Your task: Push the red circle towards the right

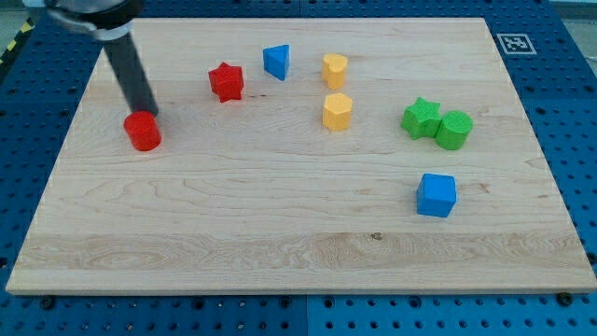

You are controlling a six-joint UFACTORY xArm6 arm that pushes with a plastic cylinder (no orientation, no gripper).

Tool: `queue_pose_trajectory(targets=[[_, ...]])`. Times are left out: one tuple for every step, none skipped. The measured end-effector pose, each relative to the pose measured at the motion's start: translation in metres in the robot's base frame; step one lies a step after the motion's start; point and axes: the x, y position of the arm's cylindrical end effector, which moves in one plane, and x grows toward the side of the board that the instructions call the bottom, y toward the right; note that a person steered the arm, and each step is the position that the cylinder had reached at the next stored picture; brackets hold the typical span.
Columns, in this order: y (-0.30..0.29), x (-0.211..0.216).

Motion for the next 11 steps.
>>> queue_pose_trajectory(targets=[[-0.037,0.023],[-0.063,0.042],[-0.054,0.044],[-0.022,0.046],[0.017,0.046],[0.041,0.046],[0.032,0.039],[0.028,0.034],[0.047,0.045],[0.062,0.041],[0.049,0.031]])
